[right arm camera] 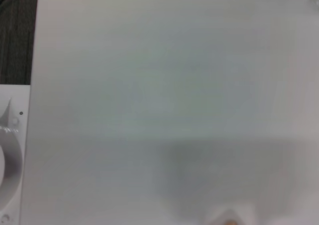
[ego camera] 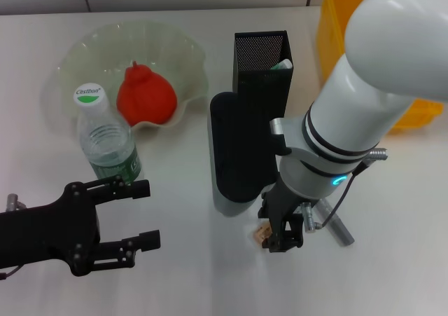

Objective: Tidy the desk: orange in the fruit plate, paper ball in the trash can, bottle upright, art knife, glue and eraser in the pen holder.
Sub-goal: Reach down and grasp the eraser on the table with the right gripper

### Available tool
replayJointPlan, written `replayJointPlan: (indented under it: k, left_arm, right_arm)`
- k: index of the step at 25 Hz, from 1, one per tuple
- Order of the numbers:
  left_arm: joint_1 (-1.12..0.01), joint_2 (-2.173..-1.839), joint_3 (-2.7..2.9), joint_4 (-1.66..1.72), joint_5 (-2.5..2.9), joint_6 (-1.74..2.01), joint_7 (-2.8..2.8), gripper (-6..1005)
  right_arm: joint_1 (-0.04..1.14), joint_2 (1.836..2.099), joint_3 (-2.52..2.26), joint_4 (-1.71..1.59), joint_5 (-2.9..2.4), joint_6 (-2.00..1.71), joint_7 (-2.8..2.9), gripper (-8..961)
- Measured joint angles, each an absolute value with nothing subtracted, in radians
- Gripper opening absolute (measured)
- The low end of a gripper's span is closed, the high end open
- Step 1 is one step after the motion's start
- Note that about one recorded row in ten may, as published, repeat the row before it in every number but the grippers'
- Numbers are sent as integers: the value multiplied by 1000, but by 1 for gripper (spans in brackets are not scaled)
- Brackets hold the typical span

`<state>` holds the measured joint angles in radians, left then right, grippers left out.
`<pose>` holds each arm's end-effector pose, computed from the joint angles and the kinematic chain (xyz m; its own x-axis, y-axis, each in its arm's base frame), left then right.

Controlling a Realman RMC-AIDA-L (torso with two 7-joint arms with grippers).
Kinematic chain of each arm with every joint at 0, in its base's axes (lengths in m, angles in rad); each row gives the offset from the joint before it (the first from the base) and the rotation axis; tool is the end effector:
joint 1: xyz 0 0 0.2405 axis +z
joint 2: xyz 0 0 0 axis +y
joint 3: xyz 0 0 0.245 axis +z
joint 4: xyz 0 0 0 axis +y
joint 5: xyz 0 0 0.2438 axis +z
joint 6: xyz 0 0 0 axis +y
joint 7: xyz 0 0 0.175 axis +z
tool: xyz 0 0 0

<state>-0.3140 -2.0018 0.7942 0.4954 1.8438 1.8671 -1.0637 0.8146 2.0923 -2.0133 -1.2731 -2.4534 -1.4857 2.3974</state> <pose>-0.2992 0.2549 -0.0131 0.7320 0.2504 0.6336 0.3270 -0.9450 -0.0043 0.1008 0.3114 -0.1474 0.8191 0.0623 0.5703 0.0623 -0.9979 0.0196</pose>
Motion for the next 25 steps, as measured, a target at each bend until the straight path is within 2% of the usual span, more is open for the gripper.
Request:
replayJointPlan:
  k: [16, 25]
  left_arm:
    - [-307, -2005, 795, 494, 1845, 1870, -1071, 784]
    - [-306, -2005, 795, 494, 1845, 1870, -1072, 784]
  right_arm:
    - [827, 2092, -2062, -1244, -2454, -1443, 2393, 438]
    - [826, 2092, -2063, -1239, -2454, -1440, 2393, 379]
